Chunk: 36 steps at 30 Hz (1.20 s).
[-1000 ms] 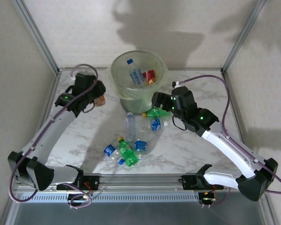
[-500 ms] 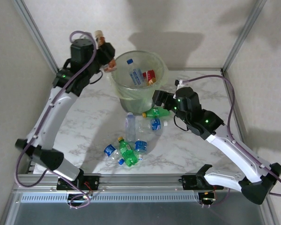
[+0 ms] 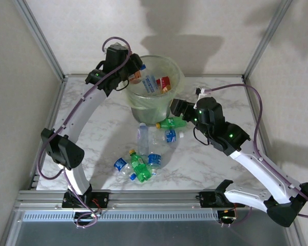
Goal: Put the plastic bottles in the bin
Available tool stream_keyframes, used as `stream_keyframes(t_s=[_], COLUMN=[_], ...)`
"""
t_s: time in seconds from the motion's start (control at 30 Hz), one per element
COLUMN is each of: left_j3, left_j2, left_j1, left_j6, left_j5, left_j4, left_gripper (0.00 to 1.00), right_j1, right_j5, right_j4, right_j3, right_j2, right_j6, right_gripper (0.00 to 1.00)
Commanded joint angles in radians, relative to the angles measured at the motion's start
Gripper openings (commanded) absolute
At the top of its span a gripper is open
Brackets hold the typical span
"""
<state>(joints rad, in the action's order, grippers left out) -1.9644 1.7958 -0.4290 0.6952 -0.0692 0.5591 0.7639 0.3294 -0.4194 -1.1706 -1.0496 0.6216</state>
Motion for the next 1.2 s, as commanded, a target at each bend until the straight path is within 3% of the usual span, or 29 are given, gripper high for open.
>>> stream_keyframes(t_s=[0.0,0.13,0.37,0.53,0.77,0.93,1.17], left_j3=[0.0,0.015,0.032,0.128,0.397,0.58,0.715], left_j2=[-0.009,-0.016,-0.071,-0.2,-0.472,-0.601,-0.655], left_j1=[-0.008,-0.008,-0.008,-0.007,0.048,0.091,0.124], left_j6=[0.022,0.035,0.048,0.044,0.058,0.081,0.097], left_j5=[-0.044,-0.053,-0.07,-0.106,-0.154,-0.148,-0.121], left_j4=[0.002,-0.006,-0.015,-0.024,0.011,0.062,0.036], left_gripper=[0.73,0.83,0.85,0.85,0.86,0.85,0.85], right_j1=[0.008,0.007,0.008,0.007,0.02,0.107,0.281], right_j5=[0.033,0.032,0.031,0.013,-0.038,-0.021,0.056], right_j4=[-0.007,-0.01,-0.017,-0.022,-0.012,-0.022,-0.097], right_j3=[-0.005,-0.013,-0.035,-0.043,-0.015,0.024,0.099], right_j2=[0.0,-0.007,-0.023,-0.036,-0.043,-0.071,-0.168], right_j6=[-0.003,-0.002,-0.011,-0.02,-0.024,-0.017,0.149], right_gripper=[0.86,0.86,0.86,0.86,0.86,0.86,0.87])
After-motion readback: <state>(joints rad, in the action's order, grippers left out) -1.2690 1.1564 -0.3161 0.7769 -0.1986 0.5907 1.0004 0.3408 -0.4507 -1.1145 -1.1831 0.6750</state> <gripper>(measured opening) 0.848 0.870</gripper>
